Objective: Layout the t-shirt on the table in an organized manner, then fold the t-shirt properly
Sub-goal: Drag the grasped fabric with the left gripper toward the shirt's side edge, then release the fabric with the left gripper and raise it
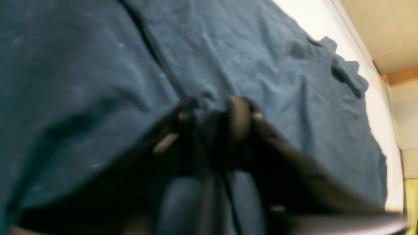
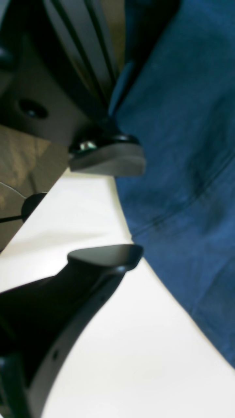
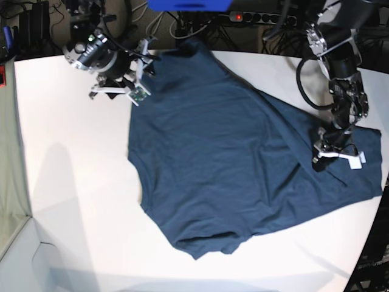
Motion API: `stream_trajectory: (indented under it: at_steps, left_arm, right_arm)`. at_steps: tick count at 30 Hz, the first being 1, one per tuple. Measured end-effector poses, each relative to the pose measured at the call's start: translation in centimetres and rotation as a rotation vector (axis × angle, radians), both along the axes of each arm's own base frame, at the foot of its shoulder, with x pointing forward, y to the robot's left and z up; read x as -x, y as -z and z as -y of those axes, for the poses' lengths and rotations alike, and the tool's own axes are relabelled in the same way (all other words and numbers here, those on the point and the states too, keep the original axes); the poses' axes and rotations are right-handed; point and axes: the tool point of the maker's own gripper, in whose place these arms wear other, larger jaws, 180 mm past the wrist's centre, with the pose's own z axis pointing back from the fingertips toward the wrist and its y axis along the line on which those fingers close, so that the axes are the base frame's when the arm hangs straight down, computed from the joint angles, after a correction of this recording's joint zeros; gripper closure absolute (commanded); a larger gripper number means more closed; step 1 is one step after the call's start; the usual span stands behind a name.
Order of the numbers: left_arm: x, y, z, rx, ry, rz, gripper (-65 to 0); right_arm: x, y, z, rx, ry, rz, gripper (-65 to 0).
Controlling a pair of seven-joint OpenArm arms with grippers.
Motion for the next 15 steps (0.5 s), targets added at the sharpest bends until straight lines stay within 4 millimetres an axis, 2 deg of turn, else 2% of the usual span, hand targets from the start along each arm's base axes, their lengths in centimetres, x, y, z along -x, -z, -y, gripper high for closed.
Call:
stream_trajectory:
  at_steps: [1,3,6,9,13,15]
  left_arm:
    - [0.0,0.1,0.1,-0.005,0.009,-0.009,0.0]
    - [-0.1,0.1,0.4,0.000,0.011,-0.007,-1.5]
    - [-0.3,-0.1,1.0,0.004,0.021,0.000,-0.4]
    - [0.0,-1.0,1.7,0.013,0.043,0.006,-0.4]
    - [1.7,-2.9,1.2,0.020,0.016,0.072,-0.4]
    - [2.2,-5.1,0.8,0.024,0.007,0.145,-0.4]
  right_arm:
    - [0.0,0.0,0.0,0.000,0.000,0.001,-33.9]
    - [0.0,0.0,0.0,0.000,-0.001,0.001,-33.9]
    - [0.0,0.0,0.0,0.000,0.000,0.000,-33.9]
    - [0.0,0.0,0.0,-0.001,0.000,0.001,-33.9]
    - [0.0,0.0,0.0,-0.001,0.000,0.000,-33.9]
    - [-0.1,0.0,0.1,0.005,0.000,0.000,-33.9]
